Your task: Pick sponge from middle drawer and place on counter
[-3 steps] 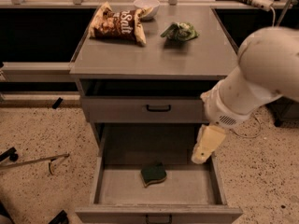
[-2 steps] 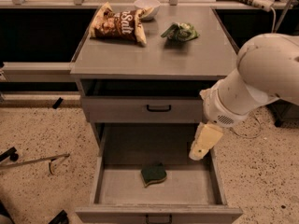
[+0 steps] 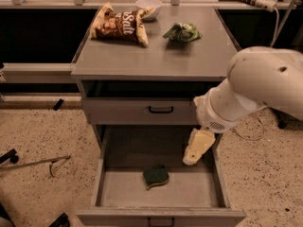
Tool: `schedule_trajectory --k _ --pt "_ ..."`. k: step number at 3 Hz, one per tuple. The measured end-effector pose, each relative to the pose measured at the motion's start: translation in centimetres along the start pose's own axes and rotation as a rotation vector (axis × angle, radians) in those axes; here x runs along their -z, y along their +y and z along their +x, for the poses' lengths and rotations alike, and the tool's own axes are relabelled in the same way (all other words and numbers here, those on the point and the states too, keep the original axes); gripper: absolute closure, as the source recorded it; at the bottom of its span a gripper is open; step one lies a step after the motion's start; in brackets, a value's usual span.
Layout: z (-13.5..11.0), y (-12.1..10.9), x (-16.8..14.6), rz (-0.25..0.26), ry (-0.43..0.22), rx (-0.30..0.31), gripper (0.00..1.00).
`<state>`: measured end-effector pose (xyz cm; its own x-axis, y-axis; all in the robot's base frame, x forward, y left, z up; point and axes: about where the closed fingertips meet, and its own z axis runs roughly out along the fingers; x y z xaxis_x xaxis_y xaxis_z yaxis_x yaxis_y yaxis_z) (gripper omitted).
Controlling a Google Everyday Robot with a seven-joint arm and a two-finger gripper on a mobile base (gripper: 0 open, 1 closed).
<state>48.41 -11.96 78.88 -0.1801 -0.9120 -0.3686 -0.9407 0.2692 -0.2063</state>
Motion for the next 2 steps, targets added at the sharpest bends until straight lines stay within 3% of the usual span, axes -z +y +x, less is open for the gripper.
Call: schedule_trajectory --k 2 --pt "-4.4 2.0 -16.6 -0.083 -0.108 0.000 0.00"
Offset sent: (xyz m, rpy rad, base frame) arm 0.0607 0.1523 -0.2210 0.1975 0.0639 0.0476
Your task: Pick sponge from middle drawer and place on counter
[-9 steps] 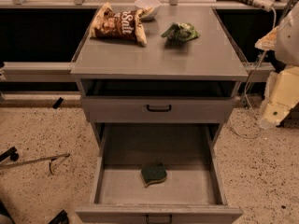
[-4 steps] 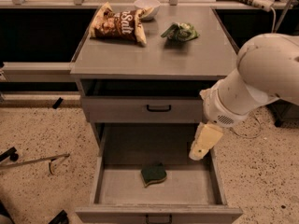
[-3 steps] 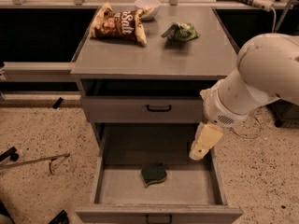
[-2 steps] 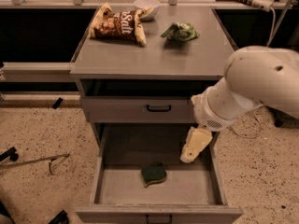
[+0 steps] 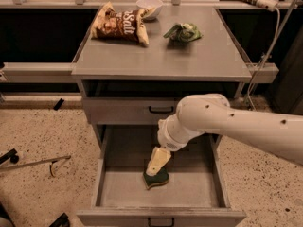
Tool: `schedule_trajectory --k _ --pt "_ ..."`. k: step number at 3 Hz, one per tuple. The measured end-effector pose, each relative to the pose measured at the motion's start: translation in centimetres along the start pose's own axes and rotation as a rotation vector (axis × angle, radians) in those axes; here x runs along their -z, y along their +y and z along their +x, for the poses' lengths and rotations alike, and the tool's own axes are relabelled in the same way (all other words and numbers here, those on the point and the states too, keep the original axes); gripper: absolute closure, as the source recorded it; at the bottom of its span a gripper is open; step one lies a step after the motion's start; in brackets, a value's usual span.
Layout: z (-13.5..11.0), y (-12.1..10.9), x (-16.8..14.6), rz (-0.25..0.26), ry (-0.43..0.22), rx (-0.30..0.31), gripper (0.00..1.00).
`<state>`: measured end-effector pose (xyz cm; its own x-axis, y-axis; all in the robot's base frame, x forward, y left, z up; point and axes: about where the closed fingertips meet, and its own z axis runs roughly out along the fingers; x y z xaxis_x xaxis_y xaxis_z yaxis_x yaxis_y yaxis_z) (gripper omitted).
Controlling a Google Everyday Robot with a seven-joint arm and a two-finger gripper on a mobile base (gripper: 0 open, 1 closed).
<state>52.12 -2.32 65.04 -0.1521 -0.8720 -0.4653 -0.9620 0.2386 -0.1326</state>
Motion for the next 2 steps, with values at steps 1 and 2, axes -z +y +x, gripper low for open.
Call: schedule_trajectory --k 1,2 --pt "2.06 1.60 -7.89 -0.014 0.001 -0.056 0.00" --pt "2.07 1.60 -7.90 -0.014 0.001 -0.056 0.00"
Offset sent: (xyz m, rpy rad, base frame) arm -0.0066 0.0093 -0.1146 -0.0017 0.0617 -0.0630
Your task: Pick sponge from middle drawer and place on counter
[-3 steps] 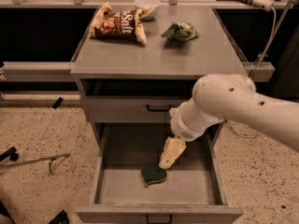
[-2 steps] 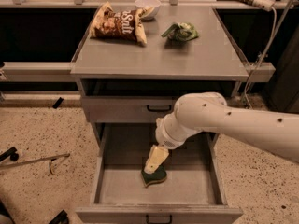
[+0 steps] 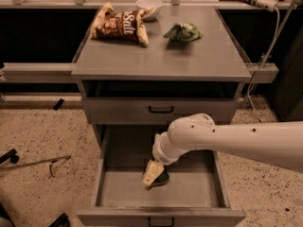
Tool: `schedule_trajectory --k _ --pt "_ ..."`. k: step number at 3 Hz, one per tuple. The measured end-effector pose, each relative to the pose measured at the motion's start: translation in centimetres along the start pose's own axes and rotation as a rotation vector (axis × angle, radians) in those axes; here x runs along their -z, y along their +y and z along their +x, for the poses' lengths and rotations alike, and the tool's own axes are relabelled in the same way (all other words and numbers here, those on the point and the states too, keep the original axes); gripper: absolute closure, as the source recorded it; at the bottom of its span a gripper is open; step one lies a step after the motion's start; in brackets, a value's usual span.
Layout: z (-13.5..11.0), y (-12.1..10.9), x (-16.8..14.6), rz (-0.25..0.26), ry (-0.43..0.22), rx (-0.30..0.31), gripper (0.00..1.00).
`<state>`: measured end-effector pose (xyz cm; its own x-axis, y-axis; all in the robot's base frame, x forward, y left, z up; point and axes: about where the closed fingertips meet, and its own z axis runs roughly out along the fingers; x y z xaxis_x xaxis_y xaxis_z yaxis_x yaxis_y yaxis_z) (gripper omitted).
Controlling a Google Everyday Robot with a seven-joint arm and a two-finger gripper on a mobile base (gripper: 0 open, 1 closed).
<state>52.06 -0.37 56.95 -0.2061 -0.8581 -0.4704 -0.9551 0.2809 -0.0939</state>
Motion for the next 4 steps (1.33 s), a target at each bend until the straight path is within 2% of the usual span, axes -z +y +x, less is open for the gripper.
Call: schedule_trajectory --k 1,3,4 --pt "1.4 -0.3 -2.4 -0.004 -0.001 -0.016 0.00" --pt "6.2 -1.8 -8.7 -0.014 -0.086 -0.095 0.00" --pt "8.2 -0.9 -11.3 -0.044 -0.129 -0.125 0.00"
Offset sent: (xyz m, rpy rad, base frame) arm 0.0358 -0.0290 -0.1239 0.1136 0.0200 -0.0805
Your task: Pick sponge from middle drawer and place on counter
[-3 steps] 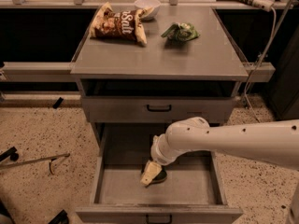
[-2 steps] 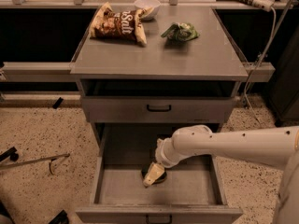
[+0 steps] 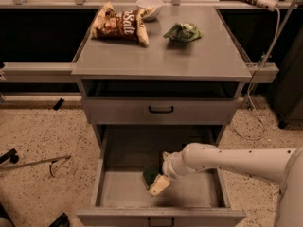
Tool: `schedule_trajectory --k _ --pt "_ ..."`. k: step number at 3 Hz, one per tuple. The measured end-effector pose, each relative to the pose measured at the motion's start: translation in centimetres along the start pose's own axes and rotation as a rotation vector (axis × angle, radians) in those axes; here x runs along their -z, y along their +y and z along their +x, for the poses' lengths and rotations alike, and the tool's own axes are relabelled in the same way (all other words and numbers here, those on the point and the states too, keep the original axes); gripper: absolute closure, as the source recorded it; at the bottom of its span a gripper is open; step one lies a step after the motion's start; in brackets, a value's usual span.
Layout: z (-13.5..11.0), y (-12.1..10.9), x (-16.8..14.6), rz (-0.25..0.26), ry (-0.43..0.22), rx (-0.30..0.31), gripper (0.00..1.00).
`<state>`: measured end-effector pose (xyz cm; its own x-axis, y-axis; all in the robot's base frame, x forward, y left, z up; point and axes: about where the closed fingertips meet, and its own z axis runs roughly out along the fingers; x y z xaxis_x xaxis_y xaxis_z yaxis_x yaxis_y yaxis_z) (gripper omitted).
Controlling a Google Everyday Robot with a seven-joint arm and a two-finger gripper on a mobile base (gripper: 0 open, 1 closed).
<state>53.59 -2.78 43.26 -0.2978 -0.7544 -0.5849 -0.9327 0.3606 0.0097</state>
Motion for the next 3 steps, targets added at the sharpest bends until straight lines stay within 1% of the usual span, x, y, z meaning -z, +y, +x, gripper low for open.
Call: schedule_trajectory --k 1,2,3 --pt "1.1 0.7 -2.8 -0.044 -0.019 -0.006 0.00" --pt "-1.9 -0.5 -6.8 -0.045 -0.051 0.038 0.00" --pt "-1.9 -0.5 -6.8 -0.046 -0.050 0.037 0.00"
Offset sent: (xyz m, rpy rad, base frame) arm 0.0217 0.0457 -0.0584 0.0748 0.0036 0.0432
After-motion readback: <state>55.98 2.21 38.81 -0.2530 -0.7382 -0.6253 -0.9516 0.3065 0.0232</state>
